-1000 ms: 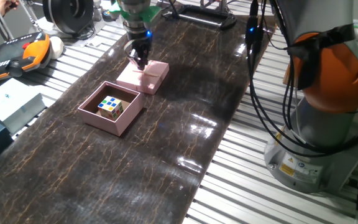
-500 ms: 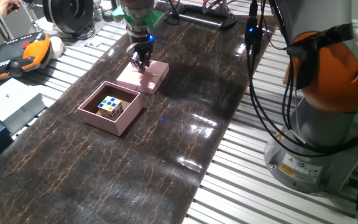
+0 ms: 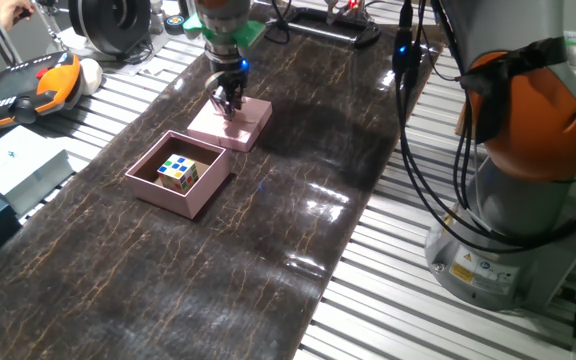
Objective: Cover the box
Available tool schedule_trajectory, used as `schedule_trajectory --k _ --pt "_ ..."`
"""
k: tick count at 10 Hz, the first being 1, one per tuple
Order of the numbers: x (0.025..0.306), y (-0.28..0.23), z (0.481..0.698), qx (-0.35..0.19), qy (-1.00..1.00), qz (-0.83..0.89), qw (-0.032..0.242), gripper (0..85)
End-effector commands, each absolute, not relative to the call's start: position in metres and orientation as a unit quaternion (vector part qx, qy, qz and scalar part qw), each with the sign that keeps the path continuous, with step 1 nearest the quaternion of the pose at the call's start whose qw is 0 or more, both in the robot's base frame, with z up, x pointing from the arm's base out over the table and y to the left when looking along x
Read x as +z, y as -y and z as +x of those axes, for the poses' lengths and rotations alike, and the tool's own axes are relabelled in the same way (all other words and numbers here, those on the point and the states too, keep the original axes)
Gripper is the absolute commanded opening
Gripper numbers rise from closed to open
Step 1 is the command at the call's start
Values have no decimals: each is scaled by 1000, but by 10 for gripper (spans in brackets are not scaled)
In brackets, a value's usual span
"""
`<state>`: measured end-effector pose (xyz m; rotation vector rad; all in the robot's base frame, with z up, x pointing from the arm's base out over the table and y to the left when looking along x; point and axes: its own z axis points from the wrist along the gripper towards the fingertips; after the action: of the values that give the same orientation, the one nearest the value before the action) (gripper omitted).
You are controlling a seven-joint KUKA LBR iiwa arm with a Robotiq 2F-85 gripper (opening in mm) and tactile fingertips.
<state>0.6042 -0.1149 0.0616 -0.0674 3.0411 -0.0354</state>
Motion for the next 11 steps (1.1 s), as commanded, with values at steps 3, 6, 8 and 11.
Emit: schedule_trajectory --k 3,6,8,11 --pt "61 114 606 -11 -998 -25 51 393" --pt "60 115 607 -11 -998 -25 51 397" --pt "58 115 607 -11 -998 -25 51 397" --pt "57 115 608 -10 -998 -25 50 397"
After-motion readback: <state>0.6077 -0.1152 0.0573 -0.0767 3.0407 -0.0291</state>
